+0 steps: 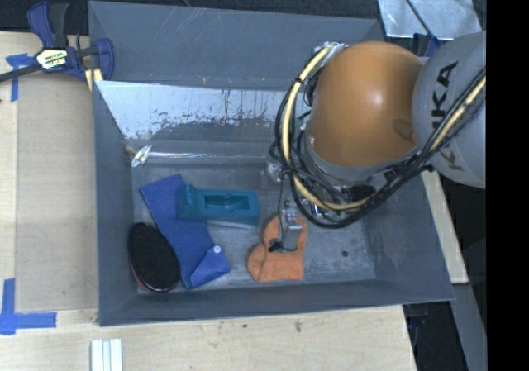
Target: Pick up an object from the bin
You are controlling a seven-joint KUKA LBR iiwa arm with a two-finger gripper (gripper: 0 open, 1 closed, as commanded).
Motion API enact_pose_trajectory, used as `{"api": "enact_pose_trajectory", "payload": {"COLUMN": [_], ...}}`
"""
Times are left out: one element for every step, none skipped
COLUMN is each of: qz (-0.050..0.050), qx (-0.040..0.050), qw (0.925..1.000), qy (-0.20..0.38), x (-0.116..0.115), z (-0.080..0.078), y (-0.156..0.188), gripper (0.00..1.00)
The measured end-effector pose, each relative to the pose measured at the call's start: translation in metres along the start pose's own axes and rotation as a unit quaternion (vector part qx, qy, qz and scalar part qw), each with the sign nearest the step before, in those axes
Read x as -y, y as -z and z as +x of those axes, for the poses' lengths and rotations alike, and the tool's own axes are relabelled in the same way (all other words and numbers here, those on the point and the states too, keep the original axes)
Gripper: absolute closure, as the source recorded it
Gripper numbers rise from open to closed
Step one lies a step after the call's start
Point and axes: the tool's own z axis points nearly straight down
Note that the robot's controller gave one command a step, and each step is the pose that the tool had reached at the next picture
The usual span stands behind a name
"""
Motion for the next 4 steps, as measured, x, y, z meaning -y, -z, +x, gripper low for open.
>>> {"api": "enact_pose_trajectory", "payload": {"qz": [-0.001,-0.001,0.0,-0.001], "qx": [0.0044,0.0065,0.0023,0.0046], "qw": [1.0,0.9999,0.9999,1.0], "qy": [-0.001,0.011,0.011,0.006], "x": [0.0,0.005,0.011,0.021], "z": [-0.001,0.004,-0.005,-0.003], "y": [0.005,-0.03,-0.051,-0.062], "gripper": [0.0,0.0,0.0,0.0]}}
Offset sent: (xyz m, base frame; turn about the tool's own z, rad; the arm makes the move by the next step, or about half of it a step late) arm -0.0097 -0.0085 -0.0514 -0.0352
